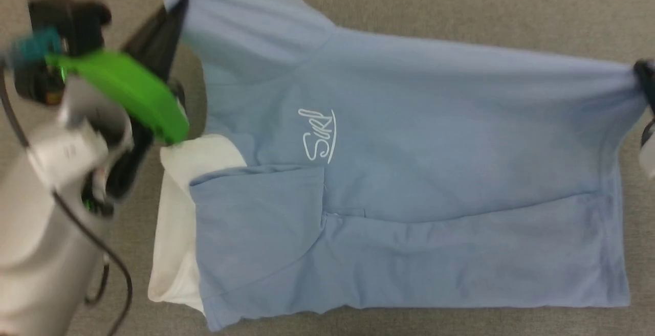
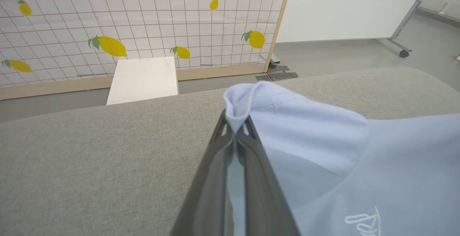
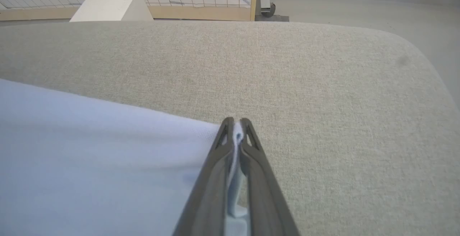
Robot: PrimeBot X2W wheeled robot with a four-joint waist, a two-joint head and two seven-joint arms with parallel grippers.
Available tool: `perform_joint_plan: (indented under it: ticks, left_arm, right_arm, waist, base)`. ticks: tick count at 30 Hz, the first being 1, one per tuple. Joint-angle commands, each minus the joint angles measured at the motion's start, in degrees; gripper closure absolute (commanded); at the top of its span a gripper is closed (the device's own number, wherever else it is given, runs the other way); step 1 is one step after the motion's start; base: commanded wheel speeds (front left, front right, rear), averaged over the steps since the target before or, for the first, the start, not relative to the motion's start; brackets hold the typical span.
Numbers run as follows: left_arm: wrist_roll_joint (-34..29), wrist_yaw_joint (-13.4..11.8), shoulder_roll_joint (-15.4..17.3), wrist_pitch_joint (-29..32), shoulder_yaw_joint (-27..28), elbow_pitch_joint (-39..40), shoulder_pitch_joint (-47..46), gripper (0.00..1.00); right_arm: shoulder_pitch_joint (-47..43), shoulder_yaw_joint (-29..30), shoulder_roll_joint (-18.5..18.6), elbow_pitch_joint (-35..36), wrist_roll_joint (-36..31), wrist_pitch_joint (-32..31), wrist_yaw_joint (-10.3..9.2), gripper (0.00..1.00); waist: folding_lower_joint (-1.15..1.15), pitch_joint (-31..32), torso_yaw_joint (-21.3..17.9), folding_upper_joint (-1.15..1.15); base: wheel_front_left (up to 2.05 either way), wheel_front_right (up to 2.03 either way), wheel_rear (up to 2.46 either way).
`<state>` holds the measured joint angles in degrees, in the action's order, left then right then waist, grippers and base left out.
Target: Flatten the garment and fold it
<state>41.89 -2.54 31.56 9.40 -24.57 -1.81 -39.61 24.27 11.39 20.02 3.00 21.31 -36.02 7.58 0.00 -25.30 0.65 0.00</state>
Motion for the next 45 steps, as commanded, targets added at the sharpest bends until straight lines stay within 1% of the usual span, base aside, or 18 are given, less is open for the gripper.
perform_joint_plan:
  ticks: [1, 4, 7, 13, 16, 19, 20, 21, 22, 23, 24, 26, 29, 34, 37, 40, 43, 45]
  left_arm:
    - [0.56, 0.09, 0.86, -1.70, 0.19, 2.01, 3.84, 1.00]
    - [1.62, -0.81, 1.24, -4.42, 0.69, 5.97, 10.98, 1.00]
    - [1.39, -2.27, 2.55, -6.67, 1.03, 9.38, 17.96, 1.00]
    - [2.27, -4.64, 3.84, -9.48, 0.88, 13.95, 30.58, 1.00]
    - [2.74, -5.00, 3.67, -10.28, -0.16, 13.87, 35.16, 1.00]
    - [1.95, -4.70, 3.77, -9.94, -2.12, 12.32, 37.12, 1.00]
    - [1.65, -4.53, 3.65, -9.86, -2.69, 11.69, 37.21, 1.00]
    - [1.34, -4.32, 3.34, -9.82, -3.31, 10.76, 37.07, 0.96]
    - [1.08, -4.13, 3.08, -9.83, -3.75, 9.98, 36.82, 0.60]
    - [0.70, -3.96, 2.74, -9.96, -4.18, 8.98, 36.37, 0.04]
    - [0.55, -3.94, 2.38, -10.12, -4.36, 8.19, 36.01, 0.00]
    - [0.70, -4.06, 1.47, -10.51, -4.39, 6.65, 35.39, 0.00]
    - [1.59, -5.22, 0.18, -12.53, -2.65, 5.78, 35.08, 0.00]
    - [2.35, -9.40, -1.42, -19.15, 2.86, 8.47, 36.86, 0.00]
    - [-0.49, -12.99, -2.15, -22.65, 5.72, 11.73, 38.42, 0.00]
    - [-4.69, -16.04, -4.18, -24.08, 8.32, 15.39, 39.67, 0.00]
    - [-9.14, -17.51, -6.43, -24.34, 10.42, 18.42, 40.45, 0.00]
    - [-11.37, -17.25, -7.85, -24.36, 10.94, 19.19, 41.18, 0.00]
  right_arm:
    - [-2.68, 0.13, -0.60, 0.54, 0.54, 1.28, -0.09, 1.00]
    - [-7.42, 0.94, -2.07, 1.39, 1.46, 2.60, -0.09, 1.00]
    - [-12.81, 2.47, -3.86, 3.08, 1.97, 3.69, -0.09, 1.00]
    - [-23.20, 5.16, -8.01, 7.48, 2.70, 5.02, -0.09, 1.00]
    - [-27.22, 5.65, -10.16, 8.19, 3.20, 5.50, -0.09, 1.00]
    - [-29.13, 5.13, -11.03, 7.92, 2.85, 5.59, -0.09, 1.00]
    - [-29.44, 4.77, -10.90, 7.71, 2.44, 5.73, -0.09, 0.96]
    - [-29.59, 4.40, -10.82, 7.34, 2.03, 6.04, -0.09, 0.55]
    - [-29.59, 4.19, -10.84, 6.91, 1.84, 6.21, -0.09, 0.00]
    - [-29.45, 3.97, -10.86, 6.33, 1.59, 6.34, -0.09, 0.00]
    - [-29.31, 3.78, -10.81, 5.88, 1.36, 6.44, -0.09, 0.00]
    - [-28.90, 3.26, -10.52, 5.15, 1.10, 6.53, -0.09, 0.00]
    - [-28.29, 3.35, -10.29, 5.12, 1.92, 6.45, -0.09, 0.00]
    - [-28.32, 6.95, -10.71, 7.10, 2.01, 6.39, -0.09, 0.00]
    - [-29.11, 8.99, -11.84, 7.32, 0.86, 5.38, -0.09, 0.00]
    - [-29.86, 9.57, -12.51, 6.50, -0.74, 4.24, -0.09, 0.00]
    - [-29.05, 9.31, -12.96, 5.46, -1.96, 5.08, -0.09, 0.00]
    - [-28.37, 8.13, -12.96, 3.71, -2.95, 5.25, -0.09, 0.00]
  waist:
    - [0.00, 4.36, 0.12, 0.00]
    - [0.00, 6.46, 0.27, 0.00]
    - [0.00, 8.16, 0.61, 0.00]
    - [0.00, 9.36, 0.93, 0.00]
    - [0.00, 9.47, 0.89, 0.00]
    - [0.00, 9.55, 0.74, 0.00]
    - [0.00, 9.56, 0.72, 0.00]
    - [0.00, 9.62, 0.72, 0.00]
    - [0.00, 9.72, 0.72, 0.00]
    - [0.00, 9.88, 0.71, 0.00]
    - [0.00, 10.08, 0.72, 0.00]
    - [0.00, 10.59, 0.74, 0.00]
    - [0.00, 11.53, 0.54, 0.00]
    - [0.00, 12.58, 0.20, 0.00]
    - [0.00, 12.44, 0.19, 0.00]
    - [0.00, 11.67, 0.55, 0.00]
    - [0.00, 10.77, 0.91, 0.00]
    - [0.00, 10.22, 1.17, 0.00]
  base:
    - [0.00, 0.00, 0.00]
    - [0.00, 0.00, 0.00]
    - [0.00, 0.00, 0.00]
    - [0.00, 0.00, 0.00]
    - [0.00, 0.00, 0.00]
    - [0.00, 0.00, 0.00]
    - [0.00, 0.00, 0.00]
    - [0.00, 0.00, 0.00]
    - [0.00, 0.00, 0.00]
    - [0.00, 0.00, 0.00]
    - [0.00, 0.00, 0.00]
    - [0.00, 0.00, 0.00]
    - [0.00, 0.00, 0.00]
    - [0.00, 0.00, 0.00]
    - [0.00, 0.00, 0.00]
    - [0.00, 0.00, 0.00]
    - [0.00, 0.00, 0.00]
    - [0.00, 0.00, 0.00]
